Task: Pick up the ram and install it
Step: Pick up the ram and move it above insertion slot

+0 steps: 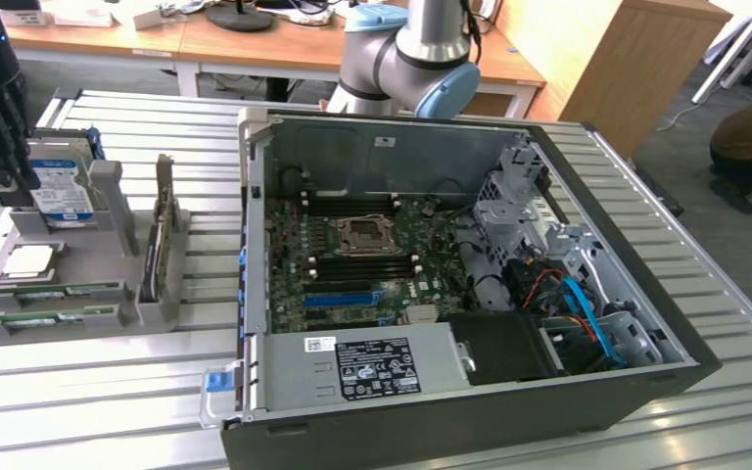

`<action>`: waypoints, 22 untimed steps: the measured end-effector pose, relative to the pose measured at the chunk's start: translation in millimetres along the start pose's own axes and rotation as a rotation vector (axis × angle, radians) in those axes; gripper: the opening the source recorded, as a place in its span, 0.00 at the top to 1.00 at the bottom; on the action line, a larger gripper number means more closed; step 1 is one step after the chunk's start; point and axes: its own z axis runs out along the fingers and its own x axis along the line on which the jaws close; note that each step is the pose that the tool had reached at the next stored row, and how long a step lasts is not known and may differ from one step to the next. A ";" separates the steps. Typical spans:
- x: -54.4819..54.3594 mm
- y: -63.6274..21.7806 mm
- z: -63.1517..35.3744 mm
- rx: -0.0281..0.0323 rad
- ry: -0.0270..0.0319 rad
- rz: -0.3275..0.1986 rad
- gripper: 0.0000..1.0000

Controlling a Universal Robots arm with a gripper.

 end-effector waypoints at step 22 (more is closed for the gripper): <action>0.5 -0.6 28.2 0.0024 0.0002 -0.004 0.70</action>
